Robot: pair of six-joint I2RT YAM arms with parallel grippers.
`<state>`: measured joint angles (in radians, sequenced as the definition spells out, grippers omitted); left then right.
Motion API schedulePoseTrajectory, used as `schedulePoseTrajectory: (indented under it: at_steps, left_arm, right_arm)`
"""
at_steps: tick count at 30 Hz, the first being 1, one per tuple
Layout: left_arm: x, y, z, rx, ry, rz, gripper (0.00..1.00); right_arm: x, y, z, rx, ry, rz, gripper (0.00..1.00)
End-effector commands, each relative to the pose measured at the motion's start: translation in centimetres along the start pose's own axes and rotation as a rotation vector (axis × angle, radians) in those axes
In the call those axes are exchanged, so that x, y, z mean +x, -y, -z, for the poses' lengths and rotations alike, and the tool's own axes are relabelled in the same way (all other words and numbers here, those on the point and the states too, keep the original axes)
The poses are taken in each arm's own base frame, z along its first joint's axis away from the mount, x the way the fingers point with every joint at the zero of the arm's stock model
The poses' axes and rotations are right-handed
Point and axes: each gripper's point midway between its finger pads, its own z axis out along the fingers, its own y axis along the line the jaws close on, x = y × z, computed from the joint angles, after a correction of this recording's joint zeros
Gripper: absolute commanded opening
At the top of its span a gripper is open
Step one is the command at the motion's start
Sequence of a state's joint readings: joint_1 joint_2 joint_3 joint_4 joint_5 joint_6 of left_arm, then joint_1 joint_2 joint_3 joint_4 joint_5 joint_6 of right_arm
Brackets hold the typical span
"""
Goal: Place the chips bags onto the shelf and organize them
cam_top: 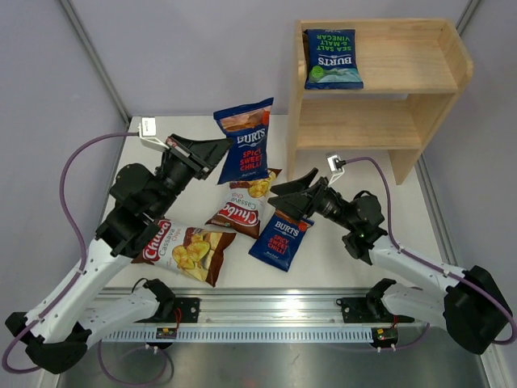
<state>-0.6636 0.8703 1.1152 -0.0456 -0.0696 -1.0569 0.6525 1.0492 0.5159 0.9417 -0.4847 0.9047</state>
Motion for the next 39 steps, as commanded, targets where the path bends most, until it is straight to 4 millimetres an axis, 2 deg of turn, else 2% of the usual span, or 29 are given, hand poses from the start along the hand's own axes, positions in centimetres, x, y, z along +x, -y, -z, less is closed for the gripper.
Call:
schedulePoseTrajectory:
  at_steps: [1, 8, 11, 12, 16, 18, 19, 20, 23, 27, 31, 32, 33, 34, 35, 36, 37, 38, 39]
  left_arm:
    - [-1.2, 4.2, 0.5, 0.137, 0.071, 0.082, 0.0]
    - [1.2, 6.5, 0.9, 0.208, 0.006, 0.132, 0.0]
    - [2.6, 7.0, 1.3, 0.237, -0.037, 0.166, 0.0]
    - [2.7, 7.3, 1.5, 0.252, -0.039, 0.175, 0.0]
    - [4.1, 6.9, 1.9, 0.259, -0.06, 0.194, 0.0]
    - [4.4, 7.0, 2.0, 0.263, -0.07, 0.202, 0.0]
    - [4.7, 6.7, 2.0, 0.26, -0.075, 0.204, 0.0]
    - [4.8, 6.7, 2.1, 0.258, -0.076, 0.207, 0.0]
    - [4.3, 5.9, 2.2, 0.228, -0.045, 0.199, 0.0]
    - [2.6, 4.3, 3.0, 0.152, 0.03, 0.142, 0.0]
    - [0.1, 3.4, 3.2, 0.059, 0.12, -0.005, 0.0]
    - [0.1, 3.1, 3.0, 0.039, 0.118, -0.043, 0.0]
    - [-0.5, 4.0, 3.1, 0.054, 0.124, -0.073, 0.0]
    - [-0.3, 4.2, 2.9, 0.064, 0.111, -0.148, 0.01]
    - [-0.1, 4.7, 2.8, 0.084, 0.093, -0.178, 0.22]
    - [1.3, 4.8, 2.5, 0.101, 0.03, -0.21, 0.36]
    - [1.9, 5.3, 2.5, 0.139, 0.0, -0.253, 0.54]
    - [2.4, 5.6, 2.6, 0.162, -0.022, -0.264, 0.81]
    - [3.0, 6.0, 2.4, 0.193, -0.042, -0.266, 0.91]
  right_arm:
    - [-3.3, -2.3, -1.5, -0.089, 0.182, 0.115, 0.99]
    - [-3.5, -2.4, -2.5, -0.104, 0.223, 0.116, 0.99]
    - [-4.2, -4.5, -1.9, -0.198, 0.265, 0.158, 1.0]
    - [-4.5, -5.8, -1.5, -0.254, 0.281, 0.173, 0.99]
    - [-5.1, -7.8, -1.0, -0.335, 0.297, 0.194, 0.96]
    - [-5.4, -7.9, -1.1, -0.326, 0.302, 0.184, 0.9]
    - [-5.5, -7.8, -1.1, -0.317, 0.308, 0.186, 0.73]
    - [-5.6, -7.7, -1.0, -0.309, 0.316, 0.179, 0.64]
    - [-5.8, -7.4, -0.8, -0.283, 0.328, 0.17, 0.45]
    - [-5.2, -7.4, -0.4, -0.26, 0.285, 0.154, 0.37]
    - [-4.4, -7.7, -0.5, -0.208, 0.179, 0.144, 0.3]
    - [-4.0, -7.9, -0.5, -0.204, 0.146, 0.155, 0.27]
    - [-3.7, -7.9, -0.1, -0.172, 0.111, 0.146, 0.2]
    - [-3.8, -8.5, 0.1, -0.172, 0.101, 0.155, 0.18]
    - [-3.7, -8.8, 0.4, -0.17, 0.088, 0.162, 0.16]
    - [-3.6, -9.1, 1.0, -0.155, 0.073, 0.178, 0.14]
    - [-3.9, -9.8, 1.3, -0.157, 0.069, 0.194, 0.14]
    - [-3.8, -10.2, 1.5, -0.162, 0.051, 0.21, 0.13]
    - [-3.6, -10.4, 2.0, -0.146, 0.025, 0.222, 0.08]
